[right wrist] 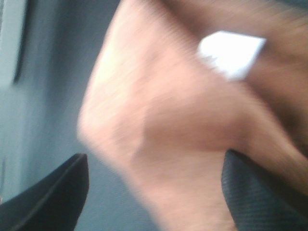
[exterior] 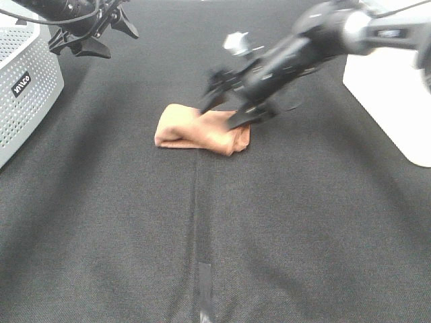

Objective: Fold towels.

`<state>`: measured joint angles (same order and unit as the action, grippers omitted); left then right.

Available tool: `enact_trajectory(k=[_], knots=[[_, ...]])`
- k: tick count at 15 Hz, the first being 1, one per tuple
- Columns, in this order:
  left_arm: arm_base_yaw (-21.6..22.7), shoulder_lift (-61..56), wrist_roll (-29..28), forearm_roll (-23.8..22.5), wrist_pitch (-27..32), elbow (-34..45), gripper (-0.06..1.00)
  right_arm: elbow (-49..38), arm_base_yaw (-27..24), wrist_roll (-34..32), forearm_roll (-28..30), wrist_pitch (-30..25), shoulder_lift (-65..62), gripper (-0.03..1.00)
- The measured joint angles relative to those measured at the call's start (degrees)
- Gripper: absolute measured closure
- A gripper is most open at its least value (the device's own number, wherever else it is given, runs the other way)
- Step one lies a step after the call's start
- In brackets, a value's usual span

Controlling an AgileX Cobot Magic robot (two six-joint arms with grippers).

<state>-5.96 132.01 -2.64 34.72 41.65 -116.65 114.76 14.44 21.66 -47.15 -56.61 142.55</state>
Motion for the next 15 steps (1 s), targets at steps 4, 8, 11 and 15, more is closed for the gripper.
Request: enact_trajectory(k=[4,8,11,15], knots=[[0.0,0.0,0.9,0.0,3.0,0.0,0.29,0.0,-4.2,0.0,3.5,-0.9,-0.1,0.24],[0.0,-2.2,6.5,-0.2,11.9,0.0,0.29,0.0,-4.5,-0.5,6.7,-5.7,-5.7,0.24],[-0.1,-9.0,7.7,-1.7,18.2,-0.1,0.29,0.0,-4.5,-3.7,10.6,-10.5,-12.6,0.24],[-2.9,-18.1,7.1,-11.0,23.0,-0.1,0.29,-0.1,-4.5,-7.8,15.5,-12.5,-18.6,0.24]])
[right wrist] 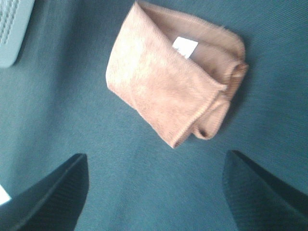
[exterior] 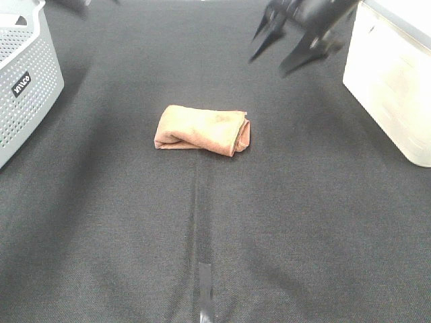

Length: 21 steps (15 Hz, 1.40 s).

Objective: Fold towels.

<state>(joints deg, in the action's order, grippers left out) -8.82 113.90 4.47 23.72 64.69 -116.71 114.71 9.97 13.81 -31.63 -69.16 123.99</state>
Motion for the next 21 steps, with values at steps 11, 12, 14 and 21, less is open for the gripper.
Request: enact_trajectory(k=[11,12,14,21], knots=[[-8.1,-31.5,-6.7,-22.5,4.6,25.7,0.29,-30.8,0.0,-5.3,13.1,-0.2,-37.1,0.24],[-8.1,-36.8,-6.7,-22.6,4.7,32.0,0.29,-34.1,0.0,-5.9,13.6,-0.2,-41.9,0.24],[-8.1,-47.4,-6.8,-22.7,4.9,43.4,0.29,-42.1,0.0,-7.0,14.7,-0.2,-51.3,0.24],[-8.1,-91.3,-6.6,-22.9,5.2,71.8,0.29,-68.0,0.0,-7.3,18.6,-0.5,-88.2,0.24]])
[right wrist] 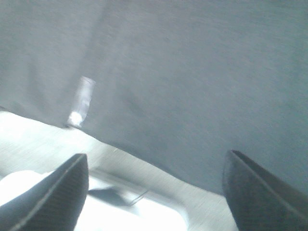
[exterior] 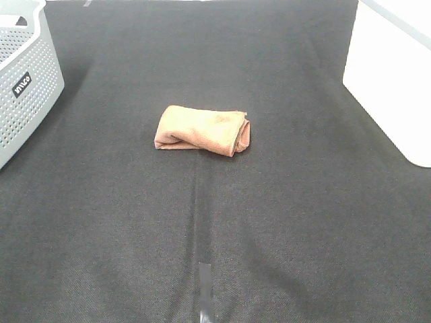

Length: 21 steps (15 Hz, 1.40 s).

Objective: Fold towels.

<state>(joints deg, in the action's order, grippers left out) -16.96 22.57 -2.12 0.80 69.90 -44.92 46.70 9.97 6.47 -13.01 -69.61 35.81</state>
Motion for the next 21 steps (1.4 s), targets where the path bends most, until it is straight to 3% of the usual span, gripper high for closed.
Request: enact_trajectory(k=[4,7,12,21], knots=[[0.0,-18.5,6.5,1.3,0.2,4.3,0.29,-10.3,0.0,-0.1,5.1,-0.2,-21.8,0.24],[0.0,-21.7,9.7,3.1,-0.4,7.7,0.29,-15.7,0.0,-0.1,5.8,5.8,-33.7,0.24],[0.0,-21.7,11.2,4.0,-8.0,15.2,0.29,-17.6,0.0,-0.1,6.5,8.2,-36.2,0.24],[0.0,-21.7,12.4,4.9,-9.2,16.2,0.29,-17.8,0.0,-1.9,8.9,8.2,-36.2,0.24]])
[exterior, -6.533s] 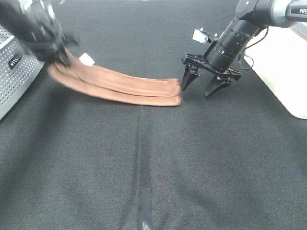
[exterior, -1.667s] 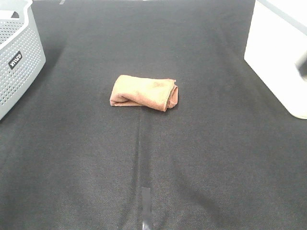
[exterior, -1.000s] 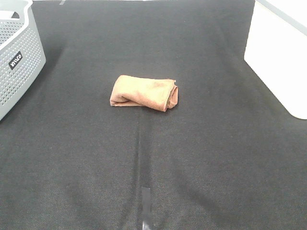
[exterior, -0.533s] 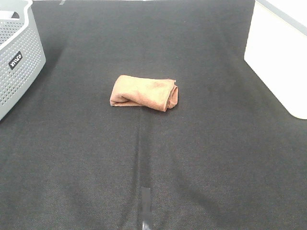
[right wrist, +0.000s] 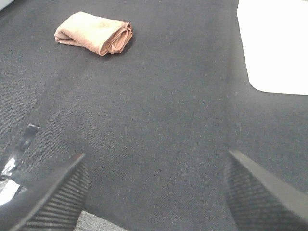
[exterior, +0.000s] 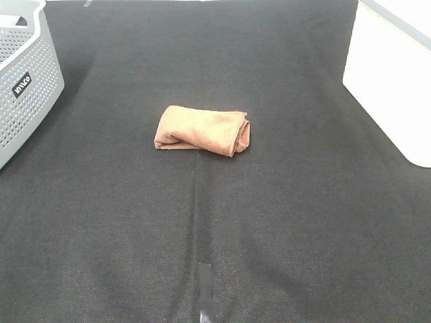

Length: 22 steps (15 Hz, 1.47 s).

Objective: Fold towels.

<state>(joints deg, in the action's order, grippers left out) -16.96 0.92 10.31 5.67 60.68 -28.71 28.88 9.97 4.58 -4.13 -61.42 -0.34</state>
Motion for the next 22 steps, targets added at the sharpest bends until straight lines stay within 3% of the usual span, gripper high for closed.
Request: enact_trajectory(k=[5,10,17,22], knots=[[0.5,0.0,0.1,0.1,0.0,0.0,0.29,0.0,0.0,-0.1,0.0,0.1,0.0,0.24],[14.3,-1.1,0.2,0.1,0.0,0.0,0.29,0.0,0.0,-0.1,0.0,0.1,0.0,0.24],[15.0,-1.2,0.2,0.1,0.0,0.0,0.29,0.0,-8.1,-0.9,-0.1,0.1,0.0,0.24],[15.0,-1.2,0.2,0.1,0.0,0.0,0.29,0.0,-8.6,-0.9,-0.5,0.1,0.0,0.24]])
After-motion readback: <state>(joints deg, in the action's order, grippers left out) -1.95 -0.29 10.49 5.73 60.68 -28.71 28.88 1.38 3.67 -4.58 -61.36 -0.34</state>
